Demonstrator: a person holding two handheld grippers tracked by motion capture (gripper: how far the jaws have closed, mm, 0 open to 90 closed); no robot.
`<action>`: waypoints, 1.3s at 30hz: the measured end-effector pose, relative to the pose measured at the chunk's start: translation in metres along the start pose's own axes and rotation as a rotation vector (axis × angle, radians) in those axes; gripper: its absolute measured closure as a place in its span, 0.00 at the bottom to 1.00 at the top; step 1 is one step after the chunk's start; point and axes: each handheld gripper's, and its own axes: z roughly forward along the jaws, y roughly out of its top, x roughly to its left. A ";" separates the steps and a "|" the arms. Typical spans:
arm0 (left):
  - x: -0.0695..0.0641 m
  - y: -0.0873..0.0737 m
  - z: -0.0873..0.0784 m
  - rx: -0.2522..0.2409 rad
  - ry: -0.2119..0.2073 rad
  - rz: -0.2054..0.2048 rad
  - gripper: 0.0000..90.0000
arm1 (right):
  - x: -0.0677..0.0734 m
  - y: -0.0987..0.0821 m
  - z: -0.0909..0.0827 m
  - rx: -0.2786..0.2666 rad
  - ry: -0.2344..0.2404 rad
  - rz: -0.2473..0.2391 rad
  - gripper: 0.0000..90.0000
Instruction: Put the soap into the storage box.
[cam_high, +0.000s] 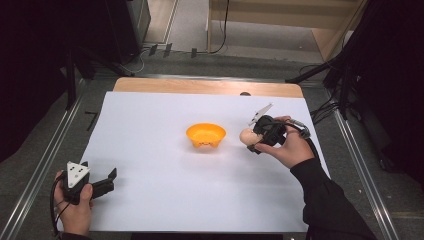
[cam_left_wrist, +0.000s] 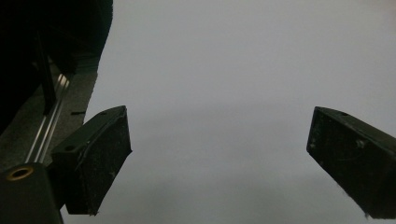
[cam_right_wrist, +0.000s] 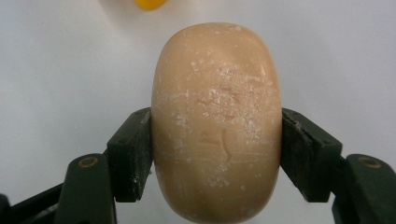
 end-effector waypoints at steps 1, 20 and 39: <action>0.000 0.000 0.000 -0.002 -0.001 0.001 0.08 | 0.001 0.001 -0.001 0.001 0.003 0.003 0.37; 0.000 0.000 0.000 -0.004 -0.003 0.001 0.08 | 0.007 0.025 0.005 -0.029 -0.006 -0.143 0.37; 0.000 0.000 0.000 -0.004 -0.006 0.005 0.08 | 0.012 0.042 0.009 -0.062 0.005 -0.212 0.37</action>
